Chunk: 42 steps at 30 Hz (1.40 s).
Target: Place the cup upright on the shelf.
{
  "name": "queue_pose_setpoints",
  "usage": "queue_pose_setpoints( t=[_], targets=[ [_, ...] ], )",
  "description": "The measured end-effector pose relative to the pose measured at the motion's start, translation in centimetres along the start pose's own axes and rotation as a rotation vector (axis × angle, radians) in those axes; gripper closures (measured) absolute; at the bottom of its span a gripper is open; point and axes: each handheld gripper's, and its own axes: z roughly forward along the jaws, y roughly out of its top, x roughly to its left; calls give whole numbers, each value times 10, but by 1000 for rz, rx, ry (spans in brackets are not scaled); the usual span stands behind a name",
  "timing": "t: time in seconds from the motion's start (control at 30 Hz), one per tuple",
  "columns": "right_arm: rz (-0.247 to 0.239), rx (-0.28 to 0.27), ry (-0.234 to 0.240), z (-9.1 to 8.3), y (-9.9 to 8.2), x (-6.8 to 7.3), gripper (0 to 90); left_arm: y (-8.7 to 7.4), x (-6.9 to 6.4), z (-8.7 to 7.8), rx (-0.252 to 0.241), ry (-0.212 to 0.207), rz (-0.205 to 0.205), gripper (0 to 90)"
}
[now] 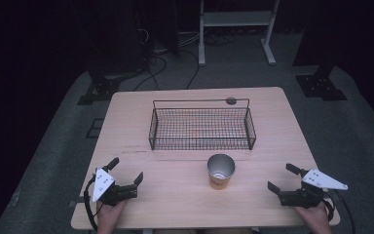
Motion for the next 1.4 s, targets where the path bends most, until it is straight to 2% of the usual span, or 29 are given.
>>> queue_pose_setpoints(
  t=[0.2, 0.43, 1.0, 1.4],
  targets=[
    [-3, 8, 10, 1, -1, 3, 0, 0, 0, 0, 0, -1, 2, 0],
    [-31, 10, 31, 5, 5, 12, 0, 0, -1, -1, -7, -5, 3, 0],
    [-95, 16, 119, 18, 20, 36, 0, 0, -1, -1, -5, -2, 8, 0],
    [-119, 39, 164, 29, 23, 49, 0, 0, -1, -1, -5, -2, 7, 0]
  ],
)
